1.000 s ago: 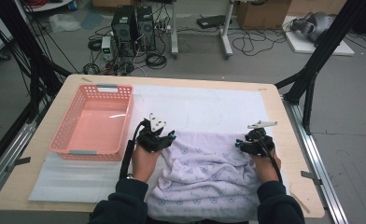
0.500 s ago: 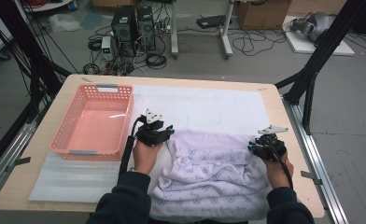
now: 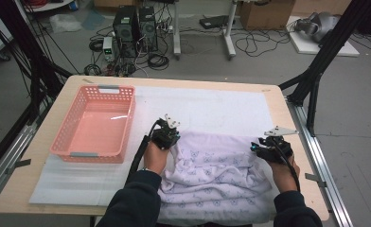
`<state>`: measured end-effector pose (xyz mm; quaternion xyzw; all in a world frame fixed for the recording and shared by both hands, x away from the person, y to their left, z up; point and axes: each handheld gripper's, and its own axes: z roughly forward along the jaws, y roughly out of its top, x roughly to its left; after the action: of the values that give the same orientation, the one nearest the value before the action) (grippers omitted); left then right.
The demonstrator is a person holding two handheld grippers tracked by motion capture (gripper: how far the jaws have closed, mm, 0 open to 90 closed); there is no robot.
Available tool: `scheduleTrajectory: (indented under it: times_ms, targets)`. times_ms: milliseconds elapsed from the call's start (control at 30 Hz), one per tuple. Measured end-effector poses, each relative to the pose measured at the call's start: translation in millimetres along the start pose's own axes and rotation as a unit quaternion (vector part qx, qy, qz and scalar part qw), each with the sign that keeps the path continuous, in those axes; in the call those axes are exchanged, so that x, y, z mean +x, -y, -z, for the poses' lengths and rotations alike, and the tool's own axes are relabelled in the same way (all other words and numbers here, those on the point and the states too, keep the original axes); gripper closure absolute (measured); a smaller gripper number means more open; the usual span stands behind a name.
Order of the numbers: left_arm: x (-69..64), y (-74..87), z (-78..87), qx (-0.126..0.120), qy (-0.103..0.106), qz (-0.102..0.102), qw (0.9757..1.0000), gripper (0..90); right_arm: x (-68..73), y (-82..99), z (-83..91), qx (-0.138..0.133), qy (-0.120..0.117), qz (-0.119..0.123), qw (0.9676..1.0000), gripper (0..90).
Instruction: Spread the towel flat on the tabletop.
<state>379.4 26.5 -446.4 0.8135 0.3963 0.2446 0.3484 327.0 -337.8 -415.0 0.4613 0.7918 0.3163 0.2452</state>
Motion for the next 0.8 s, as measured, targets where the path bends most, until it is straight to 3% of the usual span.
scheduleTrajectory:
  times_ms: [33,67,100,167,233,300,367,500,633,767,800]
  targets:
    - [2.4,-0.2,0.1,-0.001,0.000,0.002,1.0000,86.2,0.0,0.2,-0.3,0.000,-0.001,0.000,1.0000,59.3]
    - [5.9,-0.3,1.6,0.002,-0.026,0.001,0.9997,86.5,0.1,0.4,-0.4,-0.001,-0.002,-0.002,1.0000,59.3]
    - [12.2,-0.4,3.4,-0.008,-0.040,0.013,0.9991,86.6,0.6,0.8,-0.4,0.000,-0.003,-0.005,1.0000,59.5]
    - [24.6,-1.6,9.8,-0.033,-0.077,0.032,0.9960,86.6,1.1,1.7,-0.4,-0.002,-0.004,-0.006,1.0000,59.8]
    - [35.4,-1.5,15.3,-0.051,-0.094,0.052,0.9929,86.6,0.5,2.4,-0.3,-0.005,0.000,-0.009,0.9999,59.9]
    - [39.2,-0.2,16.2,-0.055,-0.082,0.076,0.9922,85.0,-1.5,2.3,-1.1,-0.010,0.005,-0.018,0.9998,59.5]
    - [38.0,0.2,15.3,-0.057,-0.063,0.086,0.9926,69.2,-4.7,1.2,-2.5,-0.018,0.008,-0.030,0.9993,59.3]
    - [32.4,-1.8,17.3,-0.067,-0.034,0.094,0.9927,56.2,-15.6,-4.0,-8.9,-0.016,0.008,-0.058,0.9981,59.4]
    - [31.6,-2.5,22.2,-0.066,-0.018,0.103,0.9924,52.4,-27.5,-13.6,-25.7,-0.008,-0.013,-0.094,0.9955,60.9]
    - [33.2,-1.7,24.9,-0.060,-0.008,0.111,0.9920,51.3,-28.0,-21.2,-50.1,0.008,-0.043,-0.106,0.9934,60.4]
    - [33.3,-1.5,24.8,-0.057,-0.004,0.112,0.9920,51.3,-26.2,-23.1,-56.0,0.018,-0.047,-0.099,0.9938,62.4]
